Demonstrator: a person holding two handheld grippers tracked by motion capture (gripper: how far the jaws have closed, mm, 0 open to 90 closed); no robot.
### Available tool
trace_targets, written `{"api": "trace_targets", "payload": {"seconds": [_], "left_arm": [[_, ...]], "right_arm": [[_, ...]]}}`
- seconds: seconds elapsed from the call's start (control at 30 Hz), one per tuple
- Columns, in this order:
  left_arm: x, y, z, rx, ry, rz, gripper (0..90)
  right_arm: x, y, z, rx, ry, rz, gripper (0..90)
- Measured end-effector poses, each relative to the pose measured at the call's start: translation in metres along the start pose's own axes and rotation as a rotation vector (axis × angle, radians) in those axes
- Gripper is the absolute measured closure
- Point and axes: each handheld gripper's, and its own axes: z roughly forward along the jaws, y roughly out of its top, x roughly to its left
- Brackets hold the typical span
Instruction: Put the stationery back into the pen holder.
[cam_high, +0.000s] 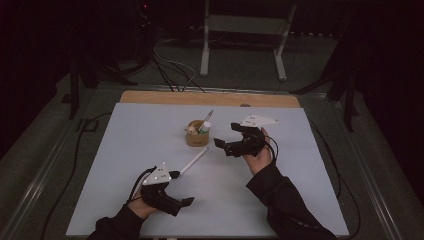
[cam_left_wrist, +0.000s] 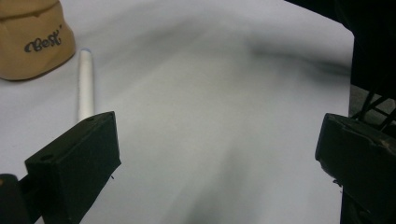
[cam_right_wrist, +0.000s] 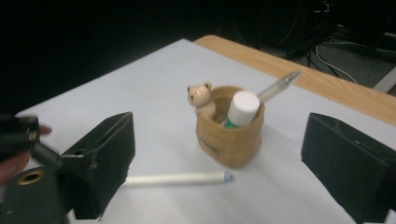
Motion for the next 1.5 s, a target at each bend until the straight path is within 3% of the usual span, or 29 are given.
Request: {"api": "trace_targets", "payload": {"seconds": [0.1,0.27,0.67,0.97,1.1,1.33,1.5], "left_arm": [[0.001,0.002,-0.001,-0.003,0.006,-0.004,0.5],[0.007,0.004,-0.002,-0.011,0.033,-0.049,0.6],[0.02,0.009,-0.001,-0.016,0.06,-0.063,0.6],[0.035,0.012,-0.001,-0.029,0.073,-0.099,0.6],[0.044,0.013,0.003,-0.013,0.099,-0.102,0.6],[0.054,0.014,0.011,0.011,0.094,-0.11,1.8],[0.059,0.012,0.016,0.033,0.114,-0.116,1.9]], "right_arm": [[-0.002,-0.01,-0.006,0.012,0.029,0.046,10.1],[0.002,-0.026,-0.017,0.009,0.014,0.041,9.3],[0.005,-0.053,-0.045,-0.035,-0.009,0.082,3.3],[0.007,-0.061,-0.058,-0.041,-0.014,0.096,3.0],[0.007,-0.063,-0.061,-0.046,-0.015,0.098,3.0],[0.008,-0.066,-0.066,-0.056,-0.013,0.104,3.0],[0.009,-0.068,-0.067,-0.052,-0.007,0.1,3.0]]}}
